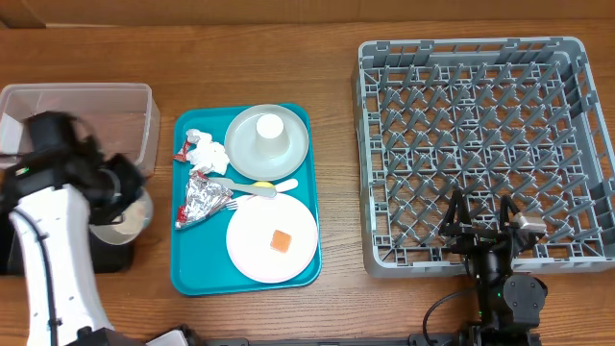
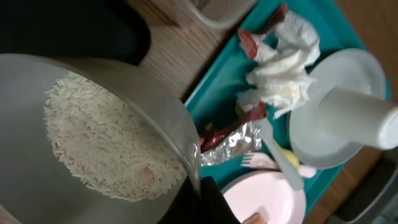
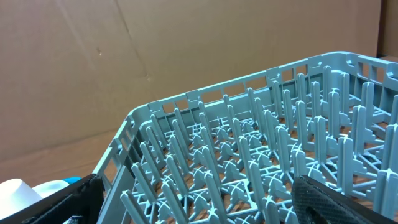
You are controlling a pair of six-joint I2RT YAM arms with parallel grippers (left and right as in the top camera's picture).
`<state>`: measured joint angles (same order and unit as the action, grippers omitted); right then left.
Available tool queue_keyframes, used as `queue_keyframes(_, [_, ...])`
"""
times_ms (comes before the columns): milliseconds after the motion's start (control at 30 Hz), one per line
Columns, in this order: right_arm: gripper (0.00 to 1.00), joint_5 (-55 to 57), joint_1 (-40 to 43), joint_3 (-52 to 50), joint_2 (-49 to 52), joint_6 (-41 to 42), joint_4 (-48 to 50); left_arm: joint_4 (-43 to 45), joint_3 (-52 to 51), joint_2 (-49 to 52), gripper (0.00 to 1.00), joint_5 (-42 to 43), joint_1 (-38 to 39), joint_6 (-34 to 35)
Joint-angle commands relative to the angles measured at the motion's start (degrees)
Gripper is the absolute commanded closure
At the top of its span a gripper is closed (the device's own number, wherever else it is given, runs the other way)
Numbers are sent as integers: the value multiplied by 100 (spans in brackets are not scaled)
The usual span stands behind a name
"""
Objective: Sort waste into correct bins and load items into the dishwasher rack
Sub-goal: 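Lift the rice bowl with the left gripper over the black tray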
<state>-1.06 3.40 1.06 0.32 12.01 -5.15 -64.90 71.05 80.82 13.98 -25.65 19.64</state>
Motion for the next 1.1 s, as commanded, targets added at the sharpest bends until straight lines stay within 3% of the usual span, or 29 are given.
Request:
queue_keyframes(0, [0, 59, 33, -59, -15, 44, 39, 151, 144, 9, 96, 1023, -776, -428])
queue_keyframes(200, [0, 59, 33, -59, -15, 44, 37, 470, 144, 20, 96, 1163, -1635, -417])
queue_keyframes(467, [0, 59, 33, -59, -15, 44, 39, 1036, 138, 356, 96, 1314, -1788, -420])
queue_keyframes(700, [0, 59, 33, -59, -15, 44, 37, 1377, 138, 986, 96, 1976, -1932, -387])
queue_keyframes(1067, [0, 59, 33, -59, -15, 44, 37, 1241, 136, 1064, 96, 2905, -2815, -1139])
